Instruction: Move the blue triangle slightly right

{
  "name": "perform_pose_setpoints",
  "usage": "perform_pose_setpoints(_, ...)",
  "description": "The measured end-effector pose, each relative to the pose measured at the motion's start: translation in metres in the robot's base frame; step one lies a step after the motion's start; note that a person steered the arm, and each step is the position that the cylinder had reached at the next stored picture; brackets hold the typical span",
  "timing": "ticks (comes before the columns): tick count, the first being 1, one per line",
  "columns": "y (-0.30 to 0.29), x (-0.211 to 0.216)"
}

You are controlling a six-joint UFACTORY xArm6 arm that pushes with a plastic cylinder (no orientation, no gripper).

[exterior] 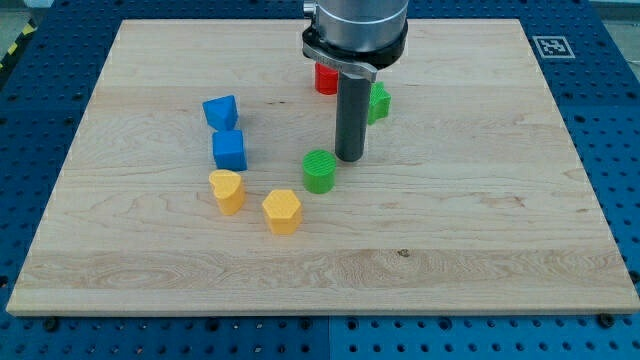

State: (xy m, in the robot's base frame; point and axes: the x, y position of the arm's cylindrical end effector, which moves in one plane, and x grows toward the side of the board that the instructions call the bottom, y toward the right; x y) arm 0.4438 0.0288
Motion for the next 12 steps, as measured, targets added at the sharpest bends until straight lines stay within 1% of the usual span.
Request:
perform_pose_setpoints(1, -0.009, -0.008)
perform_pose_setpoints(2, -0.038, -0.027)
perform_pose_setpoints(3, -0.042, -0.031)
perform_pose_setpoints(4, -0.066, -0.082)
perform_pose_setpoints(5, -0.076, -0.101)
perform_pose_setpoints(6, -0.103, -0.108)
perform_pose_setpoints(7, -0.167, -0.119)
perform_pose_setpoints(8, -0.202, -0.118)
perform_pose_setpoints(9, -0.235, -0.098)
perform_pose_setpoints(10, -0.236, -0.097)
perform_pose_setpoints(12, -0.236, -0.057)
